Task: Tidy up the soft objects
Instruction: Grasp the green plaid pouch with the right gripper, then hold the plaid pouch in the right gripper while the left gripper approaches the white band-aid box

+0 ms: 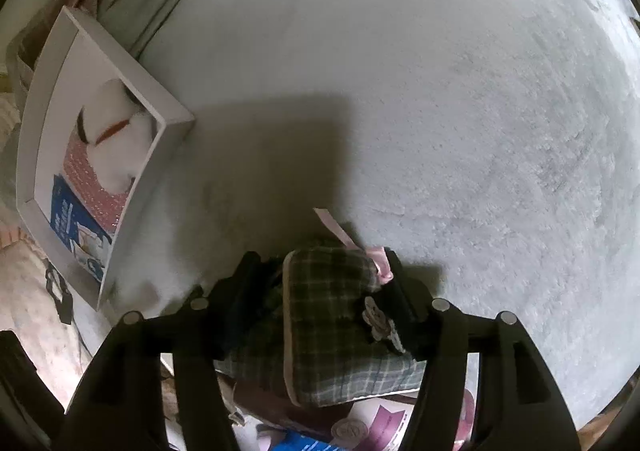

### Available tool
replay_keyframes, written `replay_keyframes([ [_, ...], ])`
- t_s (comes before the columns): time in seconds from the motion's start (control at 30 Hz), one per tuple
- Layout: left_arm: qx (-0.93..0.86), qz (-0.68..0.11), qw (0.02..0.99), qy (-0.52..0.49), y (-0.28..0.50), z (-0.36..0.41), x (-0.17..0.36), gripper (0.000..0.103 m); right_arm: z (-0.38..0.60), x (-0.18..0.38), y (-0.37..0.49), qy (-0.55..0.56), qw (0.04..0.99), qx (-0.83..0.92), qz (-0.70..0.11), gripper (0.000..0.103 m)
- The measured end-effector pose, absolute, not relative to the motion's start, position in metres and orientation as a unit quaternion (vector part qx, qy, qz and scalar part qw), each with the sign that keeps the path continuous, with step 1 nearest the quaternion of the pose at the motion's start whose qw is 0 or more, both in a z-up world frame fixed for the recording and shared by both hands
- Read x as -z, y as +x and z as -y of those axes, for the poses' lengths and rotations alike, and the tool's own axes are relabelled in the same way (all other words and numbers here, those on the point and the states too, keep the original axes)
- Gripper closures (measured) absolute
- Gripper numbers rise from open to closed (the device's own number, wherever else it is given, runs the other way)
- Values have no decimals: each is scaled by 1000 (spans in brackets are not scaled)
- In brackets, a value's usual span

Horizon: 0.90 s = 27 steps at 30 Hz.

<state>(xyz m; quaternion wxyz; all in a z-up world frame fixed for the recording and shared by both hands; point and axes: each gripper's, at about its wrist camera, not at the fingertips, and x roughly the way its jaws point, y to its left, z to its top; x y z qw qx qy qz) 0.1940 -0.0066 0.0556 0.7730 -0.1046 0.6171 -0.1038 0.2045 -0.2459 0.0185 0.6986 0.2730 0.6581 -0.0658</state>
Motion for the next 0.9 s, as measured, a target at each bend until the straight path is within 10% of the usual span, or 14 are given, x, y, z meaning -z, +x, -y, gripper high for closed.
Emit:
replay_keyframes([
  [0.2,110,-613,775,-111,195,5,-57,22,248,-19,202,279,702,61,-652,61],
  [0.73,165,-602,769,-138,201,23,-57,23,275,-64,190,275,760,86,-583,62],
  [0.9,194,-599,764,-142,199,31,-59,41,288,-65,186,282,754,75,-589,62],
])
